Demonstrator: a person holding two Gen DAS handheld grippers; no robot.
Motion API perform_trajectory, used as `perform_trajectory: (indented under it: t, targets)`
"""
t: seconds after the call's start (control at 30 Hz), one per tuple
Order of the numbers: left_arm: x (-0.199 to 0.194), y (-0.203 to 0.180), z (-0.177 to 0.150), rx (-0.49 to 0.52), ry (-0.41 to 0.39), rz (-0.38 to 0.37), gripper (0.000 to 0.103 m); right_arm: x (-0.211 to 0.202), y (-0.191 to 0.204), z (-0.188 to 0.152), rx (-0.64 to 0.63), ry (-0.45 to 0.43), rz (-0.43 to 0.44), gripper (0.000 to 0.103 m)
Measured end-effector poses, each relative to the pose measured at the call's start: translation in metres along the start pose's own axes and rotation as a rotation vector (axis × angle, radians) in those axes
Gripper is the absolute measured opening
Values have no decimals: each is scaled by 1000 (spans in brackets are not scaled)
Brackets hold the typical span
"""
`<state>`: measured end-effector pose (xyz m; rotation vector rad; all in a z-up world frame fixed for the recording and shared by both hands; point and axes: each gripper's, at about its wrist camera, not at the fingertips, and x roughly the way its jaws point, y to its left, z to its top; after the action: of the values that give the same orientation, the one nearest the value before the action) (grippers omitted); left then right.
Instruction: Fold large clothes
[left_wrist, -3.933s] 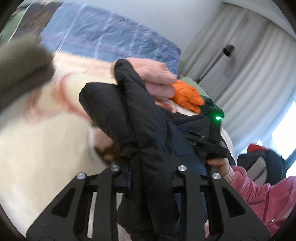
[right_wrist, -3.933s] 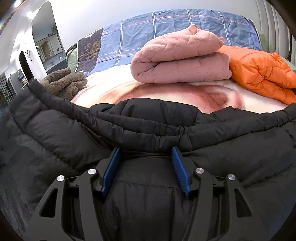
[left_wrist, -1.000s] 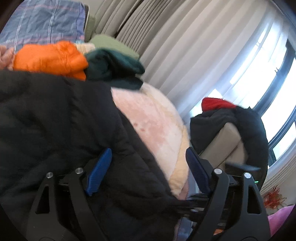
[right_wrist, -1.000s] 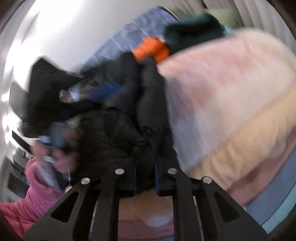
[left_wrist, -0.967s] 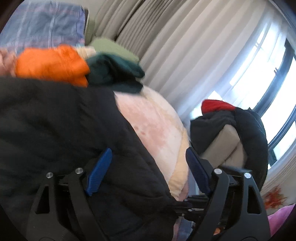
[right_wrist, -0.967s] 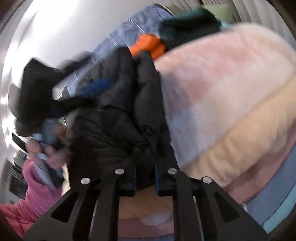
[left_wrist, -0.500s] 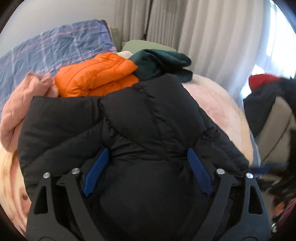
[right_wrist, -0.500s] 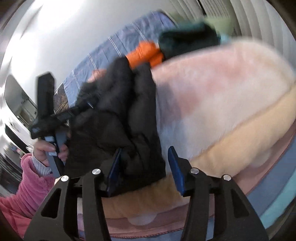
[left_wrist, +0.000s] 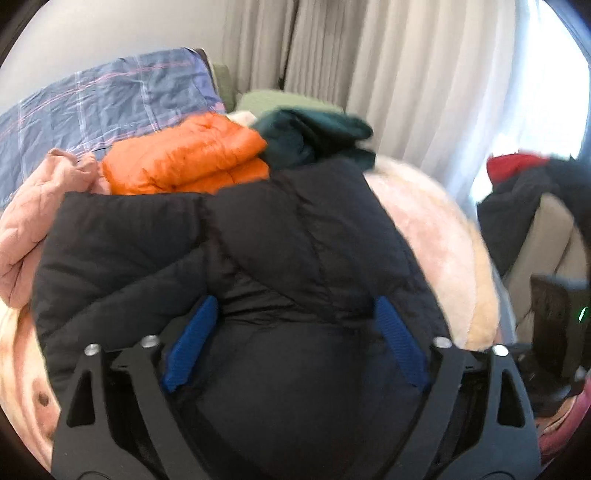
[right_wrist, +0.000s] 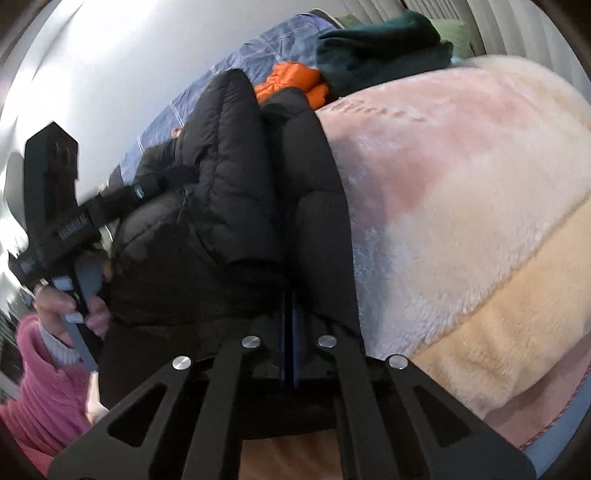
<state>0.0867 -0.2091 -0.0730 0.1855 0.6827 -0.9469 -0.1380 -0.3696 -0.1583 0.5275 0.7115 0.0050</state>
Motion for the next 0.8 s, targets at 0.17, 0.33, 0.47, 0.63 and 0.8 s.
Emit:
perform_trajectory:
  t: [0.17, 0.33, 0.47, 0.63, 0.8]
  targets:
    - [-38, 38, 12, -155, -129, 21, 56, -1, 4, -3, -12, -10, -15, 0]
    - [-12, 78, 0, -112, -27, 223, 51, 5, 1, -1, -18, -10, 1, 0]
    - [17, 102, -20, -175, 17, 168, 51, 8, 4, 0, -32, -9, -16, 0]
    - [22, 105, -19, -173, 46, 161, 51, 7, 2, -5, -21, -8, -12, 0]
    - [17, 99, -22, -164, 30, 170, 51, 6, 10, -2, -69, -12, -56, 0]
